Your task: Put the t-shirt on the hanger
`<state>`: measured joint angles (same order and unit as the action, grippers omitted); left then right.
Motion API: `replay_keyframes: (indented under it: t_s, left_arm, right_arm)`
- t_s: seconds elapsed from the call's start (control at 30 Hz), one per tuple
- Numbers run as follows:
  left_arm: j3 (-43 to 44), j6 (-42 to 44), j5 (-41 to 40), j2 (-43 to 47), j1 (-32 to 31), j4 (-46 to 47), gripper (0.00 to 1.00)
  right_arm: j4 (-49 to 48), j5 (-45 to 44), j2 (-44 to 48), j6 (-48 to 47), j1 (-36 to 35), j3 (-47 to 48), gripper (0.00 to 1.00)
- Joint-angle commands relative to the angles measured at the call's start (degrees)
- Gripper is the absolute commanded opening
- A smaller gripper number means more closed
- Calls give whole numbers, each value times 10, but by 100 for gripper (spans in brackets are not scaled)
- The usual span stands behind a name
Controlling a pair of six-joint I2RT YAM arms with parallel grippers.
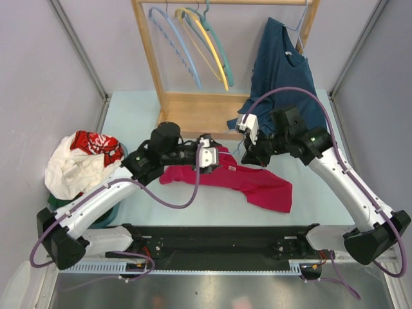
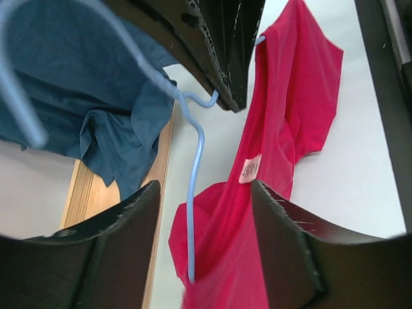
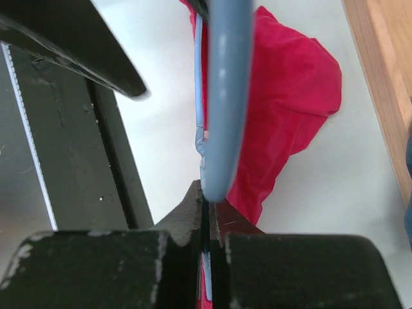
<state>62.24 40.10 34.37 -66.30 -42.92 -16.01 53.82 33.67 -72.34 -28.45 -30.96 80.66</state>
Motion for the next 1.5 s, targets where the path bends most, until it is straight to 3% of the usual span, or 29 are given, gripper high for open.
replay_keyframes:
  t_s: [0.0,0.13,0.17,0.23,0.27,0.3,0.33,0.37,0.4,0.43,0.47,0.77,1.13,1.23,1.37,1.43,1.47]
  left_arm:
    - [31,16,-62,-29,-47,21,60]
    - [34,17,-74,-42,-70,6,43]
    - [33,13,-76,-43,-70,6,30]
    - [33,11,-82,-44,-70,-5,20]
    - [33,11,-83,-42,-70,-10,7]
    - [32,10,-83,-42,-70,-14,1]
    - [30,10,-81,-39,-70,-20,0]
    - [26,10,-80,-36,-69,-22,0]
    - [14,11,-78,-24,-67,-21,0]
    - [7,15,-66,-16,-65,-20,0]
    - [-9,18,-60,-8,-62,-19,0]
    - [-19,16,110,46,31,-56,0]
    - [5,11,148,31,37,-78,0]
    - [12,12,155,28,39,-84,0]
    - [20,0,157,24,46,-82,0]
    - [22,-5,161,21,49,-81,0]
    - [21,-5,163,21,51,-81,0]
  right_arm:
    - [16,-7,37,9,-21,28,0]
    - [22,-17,55,10,-29,20,0]
    - [21,-17,61,11,-30,18,0]
    - [23,-17,74,4,-34,6,0]
    - [23,-19,79,-2,-38,2,0]
    - [23,-25,82,-9,-40,-3,0]
    - [22,-35,89,-17,-41,-7,0]
    - [22,-39,92,-17,-39,-11,9]
    - [23,-39,95,-16,-36,-12,56]
    - [23,-34,101,-9,-31,-15,83]
    - [23,-32,106,-7,-17,-23,99]
    - [39,9,182,-28,31,-144,100]
    - [12,8,176,-42,33,-194,95]
    - [9,9,171,-49,33,-202,87]
    - [1,0,177,-60,33,-228,60]
    - [1,-2,180,-61,33,-233,59]
    - [1,-2,181,-61,34,-233,44]
